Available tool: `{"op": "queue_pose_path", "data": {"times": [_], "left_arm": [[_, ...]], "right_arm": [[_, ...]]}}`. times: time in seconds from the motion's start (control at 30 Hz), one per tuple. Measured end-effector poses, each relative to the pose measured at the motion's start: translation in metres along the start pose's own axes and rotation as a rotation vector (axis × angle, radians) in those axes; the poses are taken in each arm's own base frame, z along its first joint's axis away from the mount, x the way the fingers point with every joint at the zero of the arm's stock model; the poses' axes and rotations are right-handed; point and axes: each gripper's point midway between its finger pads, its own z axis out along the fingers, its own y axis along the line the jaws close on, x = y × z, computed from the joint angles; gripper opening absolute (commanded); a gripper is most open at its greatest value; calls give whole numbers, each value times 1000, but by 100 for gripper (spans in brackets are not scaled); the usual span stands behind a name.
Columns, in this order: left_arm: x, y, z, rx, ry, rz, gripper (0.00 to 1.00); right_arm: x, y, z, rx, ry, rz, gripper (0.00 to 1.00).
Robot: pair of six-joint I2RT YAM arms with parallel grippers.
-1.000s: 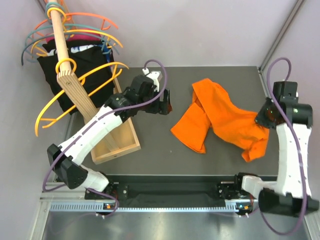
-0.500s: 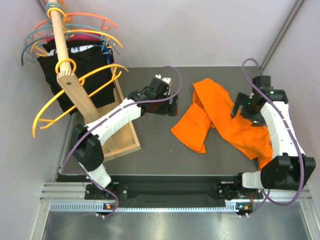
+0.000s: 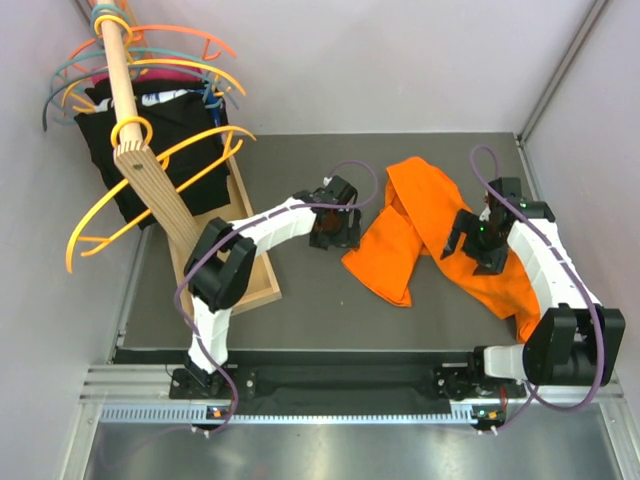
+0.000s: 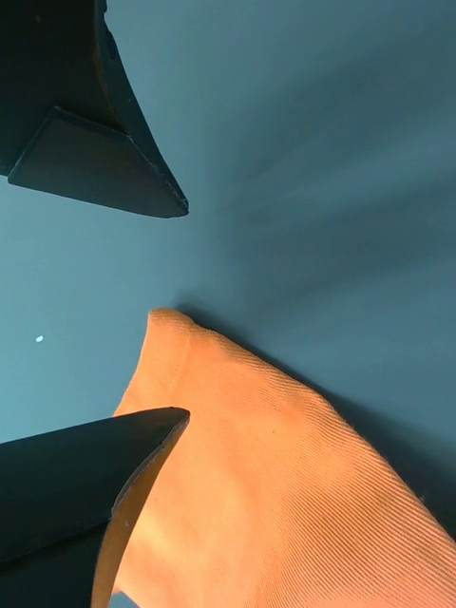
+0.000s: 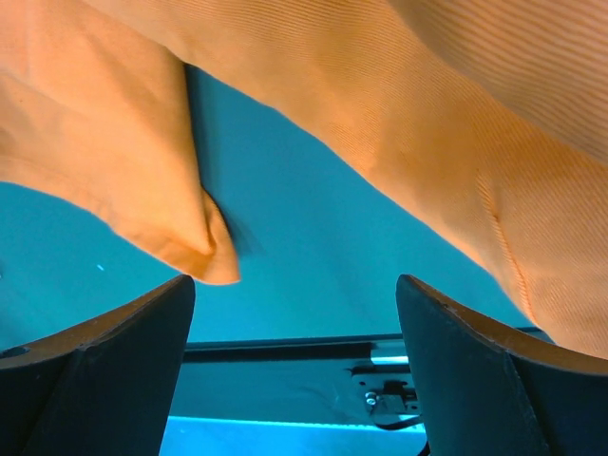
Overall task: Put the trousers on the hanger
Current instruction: Flatten out the trousers at the center of the board.
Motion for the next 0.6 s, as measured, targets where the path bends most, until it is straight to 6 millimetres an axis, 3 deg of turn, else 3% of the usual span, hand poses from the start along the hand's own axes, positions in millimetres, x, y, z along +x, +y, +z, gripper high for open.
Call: {"op": "queue_pose_path", "data": {"times": [0.13,0.33,0.43,0.6], "left_arm": [[5,-3,0,8,-5,-23,82],[38,-1,6,6,70,-34,74],[38,-4,6,17,69,-40,72],[33,-10,10,37,58,-48,58]], "right_arm": [[-1,3,3,-21,-1,-7,87],[-1,6,6,-39,0,-8,86],[0,11,3,-67,0,-10,86],[0,13,-1,-83,-14,-14,86]]}}
